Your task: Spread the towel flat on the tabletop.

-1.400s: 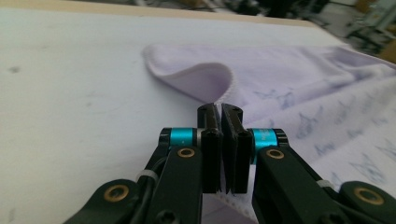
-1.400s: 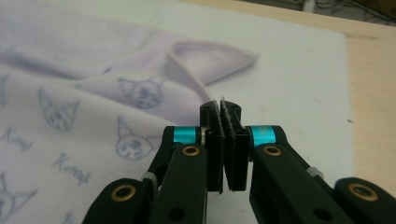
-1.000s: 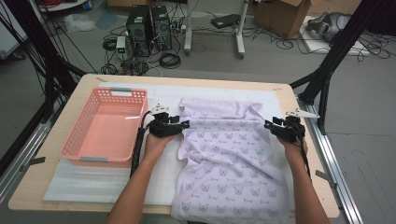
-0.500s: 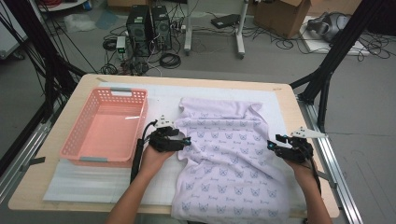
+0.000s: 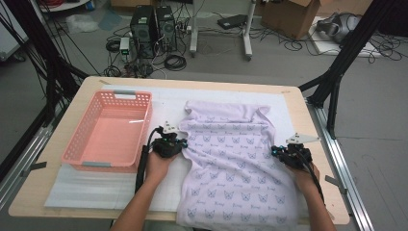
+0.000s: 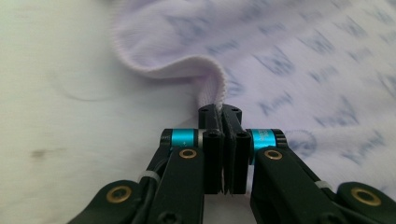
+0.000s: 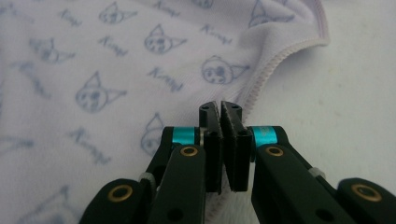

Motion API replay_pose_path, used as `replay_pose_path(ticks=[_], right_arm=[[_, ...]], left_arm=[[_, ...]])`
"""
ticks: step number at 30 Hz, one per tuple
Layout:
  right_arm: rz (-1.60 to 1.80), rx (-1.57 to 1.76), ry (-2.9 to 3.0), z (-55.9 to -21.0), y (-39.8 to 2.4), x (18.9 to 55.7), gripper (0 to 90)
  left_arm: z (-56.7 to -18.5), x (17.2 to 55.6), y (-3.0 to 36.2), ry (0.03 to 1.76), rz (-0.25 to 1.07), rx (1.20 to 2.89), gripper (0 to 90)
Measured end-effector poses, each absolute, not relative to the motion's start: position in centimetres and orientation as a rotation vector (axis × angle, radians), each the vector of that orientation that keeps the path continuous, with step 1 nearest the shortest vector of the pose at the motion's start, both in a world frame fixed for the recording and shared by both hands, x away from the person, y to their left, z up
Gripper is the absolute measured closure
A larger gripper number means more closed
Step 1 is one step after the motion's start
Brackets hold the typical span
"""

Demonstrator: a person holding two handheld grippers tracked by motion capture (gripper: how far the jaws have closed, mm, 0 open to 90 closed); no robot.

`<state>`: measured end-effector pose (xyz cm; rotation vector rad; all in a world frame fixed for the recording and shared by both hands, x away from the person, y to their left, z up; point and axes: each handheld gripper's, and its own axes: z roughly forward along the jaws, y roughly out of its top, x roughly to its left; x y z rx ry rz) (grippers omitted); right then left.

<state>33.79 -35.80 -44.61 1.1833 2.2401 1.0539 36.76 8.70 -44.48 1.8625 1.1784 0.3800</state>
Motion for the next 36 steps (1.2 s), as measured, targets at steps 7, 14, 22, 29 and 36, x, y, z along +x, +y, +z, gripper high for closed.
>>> replay_pose_path(ticks=[7,14,22,29,36], right_arm=[[1.103,1.262,2.112,-44.0,-36.1,37.1,87.9],[1.066,1.31,2.056,-44.4,-35.6,39.0,85.6],[1.135,1.33,2.081,-43.9,-36.2,37.4,56.6],[1.178,1.266,2.131,-43.6,-36.4,34.4,51.5],[1.188,1.218,2.154,-44.4,-36.2,30.3,53.0]], left_arm=[[-44.2,39.6,9.2,1.29,0.418,1.766,87.4],[-44.8,40.6,9.5,1.286,0.398,1.711,84.8],[-44.5,38.4,8.7,1.146,0.279,1.759,45.8],[-44.6,35.8,9.2,1.096,0.253,1.813,40.6],[-45.0,32.4,9.6,1.07,0.231,1.818,40.6]])
